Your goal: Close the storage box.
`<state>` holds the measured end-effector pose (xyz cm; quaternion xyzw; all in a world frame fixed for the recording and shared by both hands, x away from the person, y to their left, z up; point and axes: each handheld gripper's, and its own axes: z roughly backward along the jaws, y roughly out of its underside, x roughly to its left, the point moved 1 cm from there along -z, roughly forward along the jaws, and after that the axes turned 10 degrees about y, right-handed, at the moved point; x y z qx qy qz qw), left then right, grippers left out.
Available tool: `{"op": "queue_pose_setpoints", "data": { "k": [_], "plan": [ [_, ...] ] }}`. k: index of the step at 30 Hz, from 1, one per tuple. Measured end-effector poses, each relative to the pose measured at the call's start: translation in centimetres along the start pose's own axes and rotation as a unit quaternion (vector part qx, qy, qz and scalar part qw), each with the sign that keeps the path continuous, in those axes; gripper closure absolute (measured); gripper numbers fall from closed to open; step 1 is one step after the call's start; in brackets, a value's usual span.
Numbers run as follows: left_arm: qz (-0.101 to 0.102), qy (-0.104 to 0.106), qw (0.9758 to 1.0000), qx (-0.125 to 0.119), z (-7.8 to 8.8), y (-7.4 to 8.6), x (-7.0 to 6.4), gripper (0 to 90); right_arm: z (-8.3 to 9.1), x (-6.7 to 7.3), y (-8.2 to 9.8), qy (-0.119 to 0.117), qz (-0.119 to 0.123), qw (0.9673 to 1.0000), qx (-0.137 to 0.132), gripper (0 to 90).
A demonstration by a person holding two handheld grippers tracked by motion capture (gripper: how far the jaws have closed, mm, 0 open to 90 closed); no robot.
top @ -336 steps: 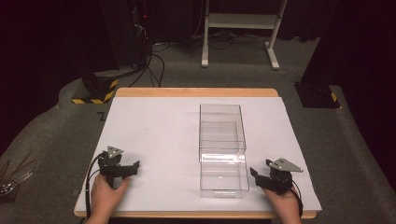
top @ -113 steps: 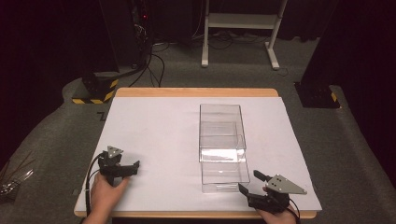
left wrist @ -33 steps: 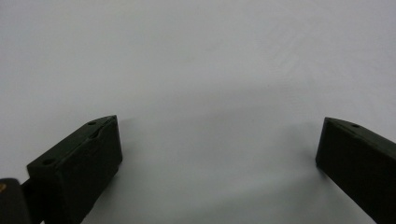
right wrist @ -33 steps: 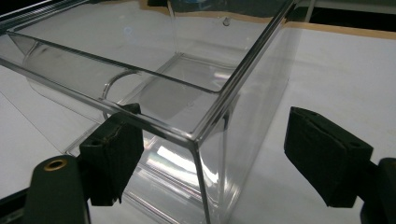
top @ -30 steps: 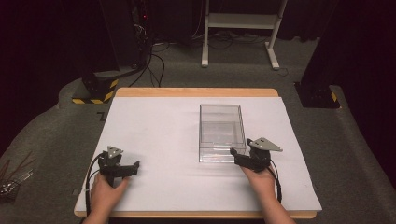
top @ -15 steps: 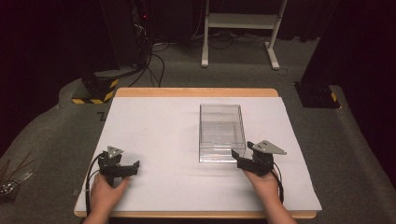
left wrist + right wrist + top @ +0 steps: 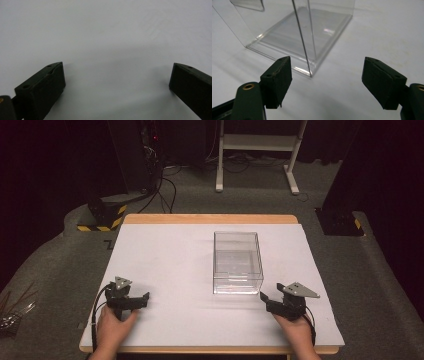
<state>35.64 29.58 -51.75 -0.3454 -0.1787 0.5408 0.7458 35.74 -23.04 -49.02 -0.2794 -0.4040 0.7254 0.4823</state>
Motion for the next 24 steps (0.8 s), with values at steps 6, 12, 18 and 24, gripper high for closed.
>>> {"op": "queue_pose_setpoints", "data": {
  "k": [6, 12, 18, 24],
  "plan": [
    [0.0, 0.0, 1.0, 0.0, 0.0, 0.0, 0.0, 0.6, 0.7, -1.9, 2.0, 0.021, -0.005, 0.9995, 0.025, 24.5],
    [0.0, 0.0, 1.0, 0.0, 0.0, 0.0, 0.0, 0.6, 1.0, -1.8, 2.2, 0.035, 0.022, 0.9988, 0.026, 24.1],
    [0.0, 0.0, 1.0, 0.0, 0.0, 0.0, 0.0, 0.6, 0.4, -1.4, 2.2, 0.043, 0.042, 0.9968, 0.054, 24.4],
    [-0.001, 0.0, 1.0, 0.0, 0.0, 0.0, 0.0, 0.7, 0.3, -1.4, 2.2, 0.039, 0.041, 0.9964, 0.063, 25.3]
  ]
}}
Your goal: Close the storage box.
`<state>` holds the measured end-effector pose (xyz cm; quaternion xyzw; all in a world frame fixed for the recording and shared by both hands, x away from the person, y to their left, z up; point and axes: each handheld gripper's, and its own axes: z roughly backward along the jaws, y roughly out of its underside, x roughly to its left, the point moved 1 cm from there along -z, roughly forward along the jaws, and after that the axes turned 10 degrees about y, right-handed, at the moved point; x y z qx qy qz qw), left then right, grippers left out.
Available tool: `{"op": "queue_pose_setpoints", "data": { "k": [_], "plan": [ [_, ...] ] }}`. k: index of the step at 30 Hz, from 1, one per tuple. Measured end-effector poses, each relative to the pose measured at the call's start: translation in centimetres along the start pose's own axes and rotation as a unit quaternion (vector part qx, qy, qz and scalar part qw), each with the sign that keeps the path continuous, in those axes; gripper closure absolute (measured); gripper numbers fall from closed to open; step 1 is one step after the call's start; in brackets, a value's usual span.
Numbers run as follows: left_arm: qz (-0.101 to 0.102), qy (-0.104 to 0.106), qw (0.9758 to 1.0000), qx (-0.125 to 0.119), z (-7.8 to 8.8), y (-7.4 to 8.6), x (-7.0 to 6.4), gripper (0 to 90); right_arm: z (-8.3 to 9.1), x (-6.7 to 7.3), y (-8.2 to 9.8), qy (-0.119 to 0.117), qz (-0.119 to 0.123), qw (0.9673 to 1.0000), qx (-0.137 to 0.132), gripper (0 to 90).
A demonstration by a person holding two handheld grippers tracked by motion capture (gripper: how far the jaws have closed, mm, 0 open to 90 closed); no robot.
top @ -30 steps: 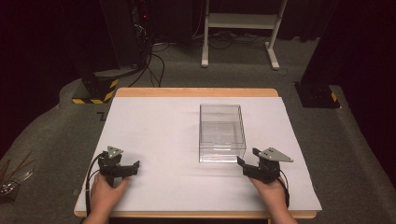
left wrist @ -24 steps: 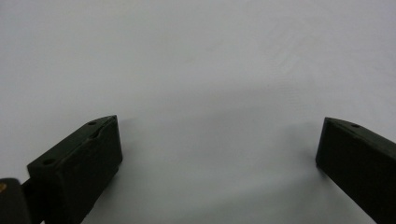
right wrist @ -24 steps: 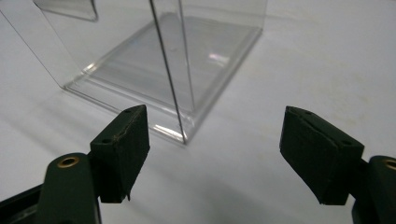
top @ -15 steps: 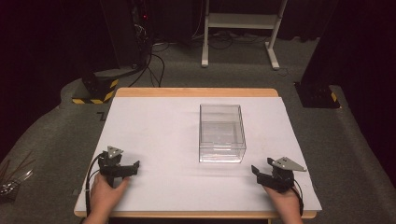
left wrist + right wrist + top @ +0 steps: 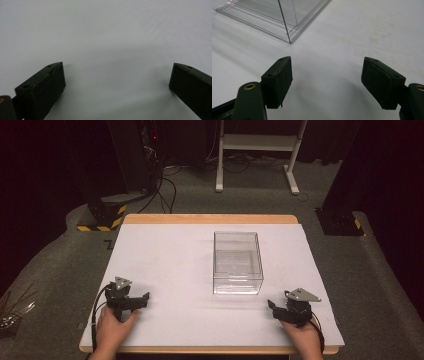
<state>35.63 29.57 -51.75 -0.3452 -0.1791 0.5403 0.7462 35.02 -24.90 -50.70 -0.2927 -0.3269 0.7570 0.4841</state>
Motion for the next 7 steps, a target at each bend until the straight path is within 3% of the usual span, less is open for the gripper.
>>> {"op": "queue_pose_setpoints", "data": {
  "k": [7],
  "plan": [
    [0.0, 0.0, 1.0, 0.0, 0.0, -0.01, 0.01, 0.7, 0.01, -0.11, 0.02, -0.004, -0.002, 1.0, -0.004, 25.1]
  ]
}}
